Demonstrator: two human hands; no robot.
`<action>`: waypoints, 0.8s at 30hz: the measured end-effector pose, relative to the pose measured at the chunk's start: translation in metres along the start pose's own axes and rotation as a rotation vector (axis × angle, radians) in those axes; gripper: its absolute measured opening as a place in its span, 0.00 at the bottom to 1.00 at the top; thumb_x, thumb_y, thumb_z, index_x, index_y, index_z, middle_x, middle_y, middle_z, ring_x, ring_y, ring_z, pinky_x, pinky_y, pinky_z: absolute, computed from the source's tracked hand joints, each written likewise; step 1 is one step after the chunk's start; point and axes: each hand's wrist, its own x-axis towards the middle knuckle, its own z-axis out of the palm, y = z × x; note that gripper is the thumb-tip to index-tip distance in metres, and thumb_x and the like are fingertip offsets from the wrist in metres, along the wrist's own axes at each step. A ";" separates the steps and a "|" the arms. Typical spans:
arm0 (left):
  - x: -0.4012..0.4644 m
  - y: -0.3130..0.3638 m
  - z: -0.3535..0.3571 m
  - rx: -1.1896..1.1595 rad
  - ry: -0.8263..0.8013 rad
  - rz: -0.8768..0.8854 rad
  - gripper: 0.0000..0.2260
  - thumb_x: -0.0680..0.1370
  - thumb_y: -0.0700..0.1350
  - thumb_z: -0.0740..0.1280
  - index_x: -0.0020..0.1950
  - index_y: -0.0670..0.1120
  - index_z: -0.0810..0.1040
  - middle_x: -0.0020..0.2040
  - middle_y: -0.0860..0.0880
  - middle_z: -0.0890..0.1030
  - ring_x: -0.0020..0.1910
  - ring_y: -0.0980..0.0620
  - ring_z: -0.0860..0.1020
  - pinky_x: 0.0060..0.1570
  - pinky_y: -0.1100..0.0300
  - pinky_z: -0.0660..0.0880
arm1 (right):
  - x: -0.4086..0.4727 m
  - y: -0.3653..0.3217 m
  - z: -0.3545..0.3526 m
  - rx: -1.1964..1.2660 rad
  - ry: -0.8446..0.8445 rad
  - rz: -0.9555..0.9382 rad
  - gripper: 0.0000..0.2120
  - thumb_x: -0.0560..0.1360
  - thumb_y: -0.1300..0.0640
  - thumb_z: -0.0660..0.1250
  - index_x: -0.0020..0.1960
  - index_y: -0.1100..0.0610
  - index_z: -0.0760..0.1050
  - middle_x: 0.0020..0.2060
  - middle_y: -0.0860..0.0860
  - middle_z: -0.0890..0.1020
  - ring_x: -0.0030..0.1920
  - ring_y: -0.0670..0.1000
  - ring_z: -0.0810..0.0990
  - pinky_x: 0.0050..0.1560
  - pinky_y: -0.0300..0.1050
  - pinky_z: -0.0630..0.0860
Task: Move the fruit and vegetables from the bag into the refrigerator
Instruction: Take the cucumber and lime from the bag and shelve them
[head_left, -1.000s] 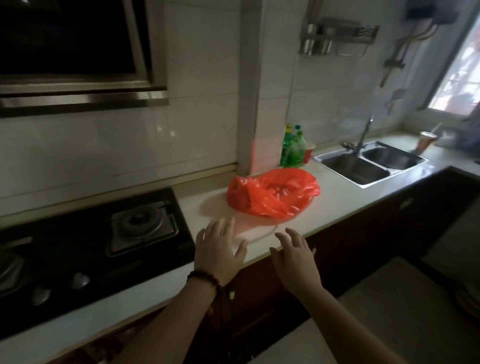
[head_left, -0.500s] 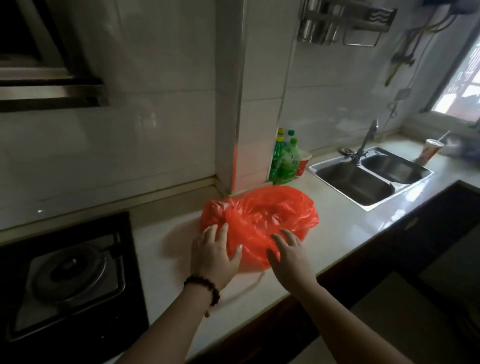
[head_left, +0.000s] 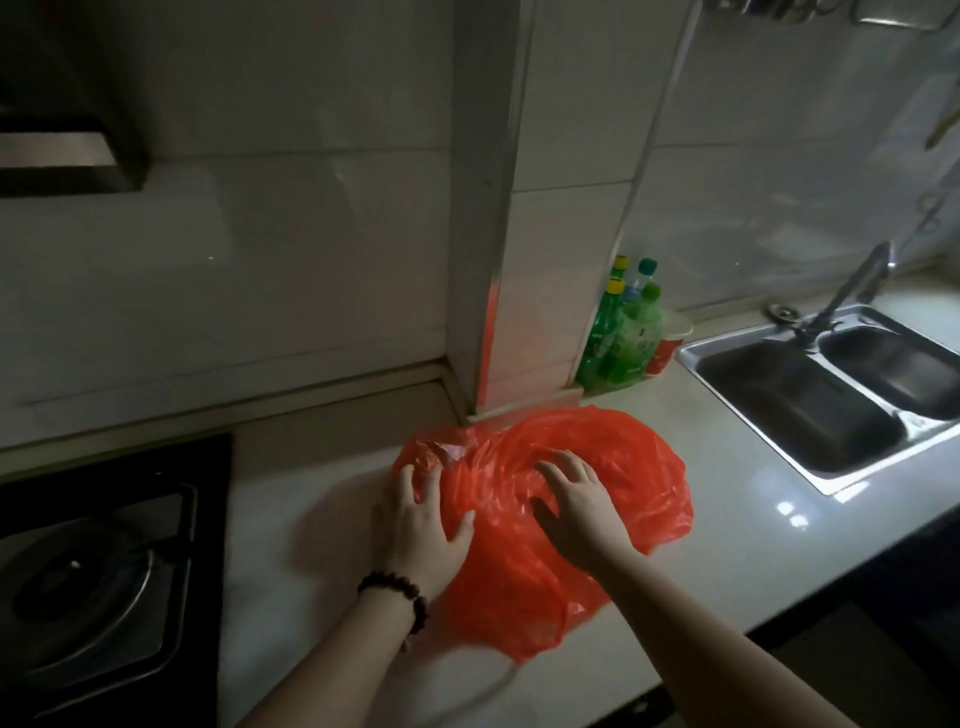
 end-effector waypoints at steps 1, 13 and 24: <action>0.006 0.000 0.004 0.001 0.013 -0.019 0.31 0.75 0.62 0.60 0.74 0.51 0.59 0.74 0.44 0.58 0.71 0.44 0.60 0.69 0.49 0.61 | 0.012 0.005 0.001 -0.015 -0.023 -0.031 0.25 0.77 0.47 0.62 0.72 0.50 0.63 0.73 0.54 0.63 0.75 0.56 0.56 0.73 0.56 0.60; 0.055 0.012 0.060 -0.187 0.000 -0.414 0.41 0.71 0.66 0.64 0.77 0.56 0.45 0.77 0.49 0.50 0.74 0.46 0.58 0.71 0.47 0.59 | 0.139 0.037 0.039 -0.261 -0.372 -0.659 0.52 0.68 0.47 0.74 0.76 0.45 0.39 0.77 0.51 0.43 0.76 0.55 0.40 0.76 0.59 0.44; 0.060 0.006 0.050 -0.318 -0.012 -0.401 0.16 0.79 0.49 0.62 0.67 0.55 0.72 0.63 0.51 0.77 0.61 0.52 0.75 0.61 0.59 0.71 | 0.177 0.038 0.045 -0.031 -0.364 -0.783 0.22 0.75 0.53 0.63 0.69 0.50 0.68 0.68 0.52 0.70 0.69 0.57 0.65 0.70 0.52 0.62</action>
